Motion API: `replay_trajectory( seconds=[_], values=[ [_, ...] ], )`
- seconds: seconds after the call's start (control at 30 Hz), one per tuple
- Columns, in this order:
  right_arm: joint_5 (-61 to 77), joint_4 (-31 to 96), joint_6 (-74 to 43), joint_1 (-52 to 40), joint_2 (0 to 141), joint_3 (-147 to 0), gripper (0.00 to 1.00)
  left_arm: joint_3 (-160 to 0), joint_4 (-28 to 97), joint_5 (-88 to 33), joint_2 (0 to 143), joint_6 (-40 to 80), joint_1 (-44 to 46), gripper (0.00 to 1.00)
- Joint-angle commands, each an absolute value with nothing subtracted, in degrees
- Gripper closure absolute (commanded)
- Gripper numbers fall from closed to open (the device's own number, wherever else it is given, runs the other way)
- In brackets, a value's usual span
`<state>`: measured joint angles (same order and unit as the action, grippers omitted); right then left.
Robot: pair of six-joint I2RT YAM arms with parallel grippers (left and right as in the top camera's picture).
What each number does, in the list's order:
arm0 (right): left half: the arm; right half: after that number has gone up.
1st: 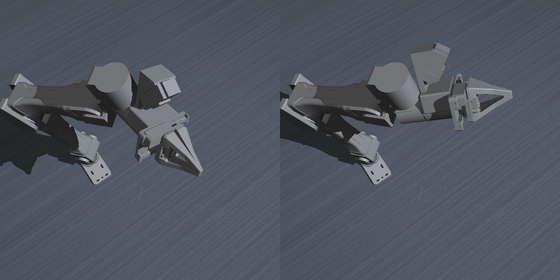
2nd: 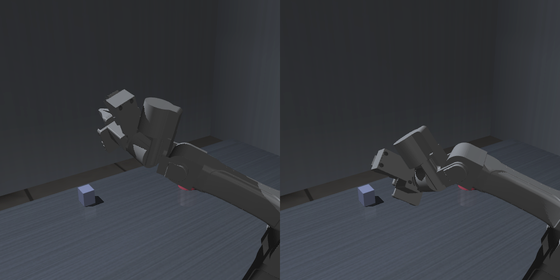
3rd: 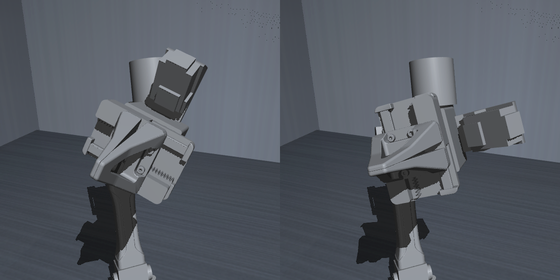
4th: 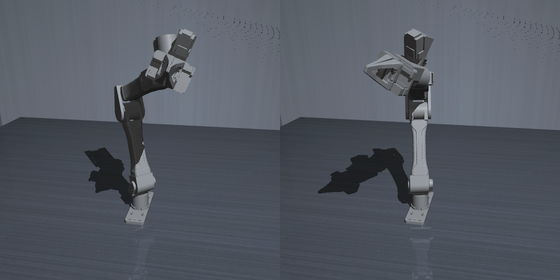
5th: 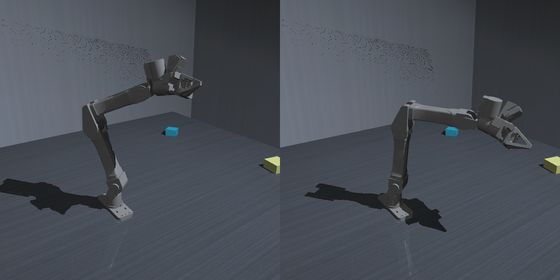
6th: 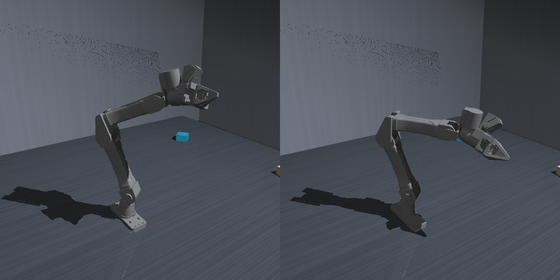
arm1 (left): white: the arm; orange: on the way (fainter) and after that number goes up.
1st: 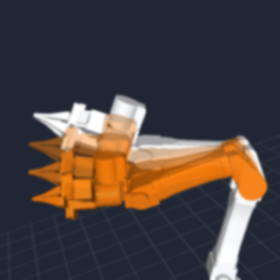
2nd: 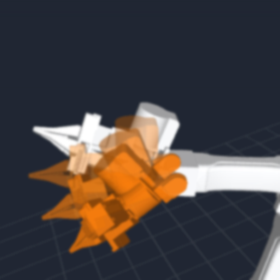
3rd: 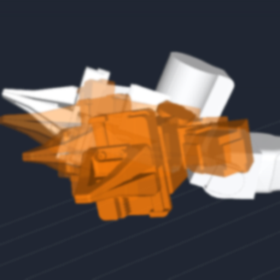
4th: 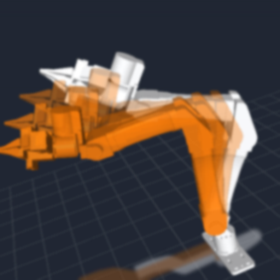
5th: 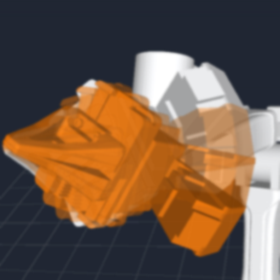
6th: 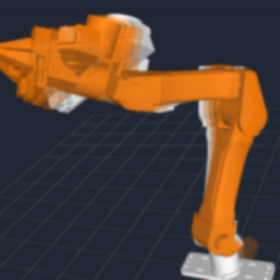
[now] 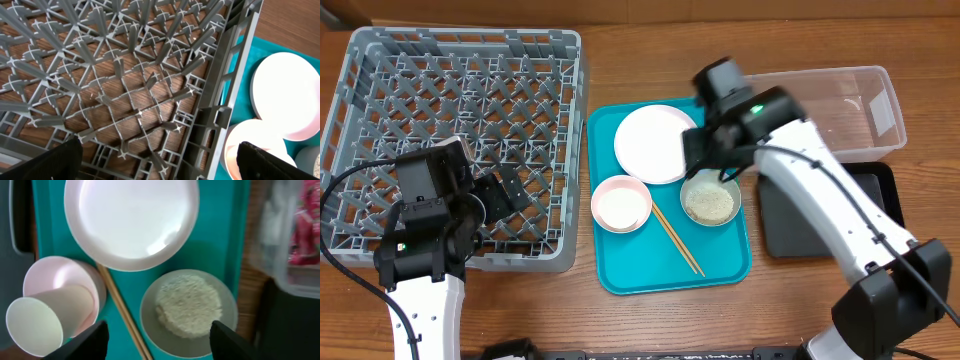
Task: Sort waste into correct bins and load items into the dishwasher
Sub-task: 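Move the right gripper to the white bowl of rice and grasp it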
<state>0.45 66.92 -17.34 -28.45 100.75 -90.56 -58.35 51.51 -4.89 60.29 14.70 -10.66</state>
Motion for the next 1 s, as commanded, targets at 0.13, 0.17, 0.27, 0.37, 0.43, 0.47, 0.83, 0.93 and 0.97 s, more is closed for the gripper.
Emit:
replay_trajectory(
  seconds=[0.13,0.17,0.27,0.37,0.43,0.47,0.83,0.93,0.97],
  values=[
    [-2.0,56.5,-21.1,-33.6,100.2,-78.5,0.41,-60.0,51.3,-4.4,60.7,15.3,-10.9,0.01],
    [-2.5,54.3,-21.1,-34.1,100.3,-76.5,0.42,-60.0,51.4,-4.4,60.7,15.3,-10.9,0.00],
    [-2.5,49.7,-21.1,-35.3,100.9,-71.7,0.45,-60.0,51.8,-4.5,60.8,15.3,-10.9,0.00],
    [-2.5,47.9,-21.5,-36.0,102.0,-69.5,0.48,-60.0,51.8,-4.4,60.8,15.3,-10.9,0.00],
    [-2.5,46.8,-21.7,-36.1,102.4,-68.5,0.52,-60.0,51.7,-4.4,60.8,15.3,-10.9,0.00],
    [-2.5,46.6,-22.2,-36.1,102.6,-68.3,0.53,-60.0,51.6,-4.4,60.8,15.3,-10.9,0.00],
    [-2.5,45.7,-25.6,-36.1,103.0,-67.2,0.72,-60.0,51.7,-4.4,60.8,15.2,-10.9,0.00],
    [-2.5,45.0,-25.6,-36.1,103.0,-65.8,0.72,-60.0,51.8,-4.4,60.8,15.2,-10.9,0.00],
    [-2.5,44.7,-25.6,-36.1,103.0,-65.1,0.73,-60.0,51.8,-4.4,60.8,15.3,-10.9,0.00]
  ],
)
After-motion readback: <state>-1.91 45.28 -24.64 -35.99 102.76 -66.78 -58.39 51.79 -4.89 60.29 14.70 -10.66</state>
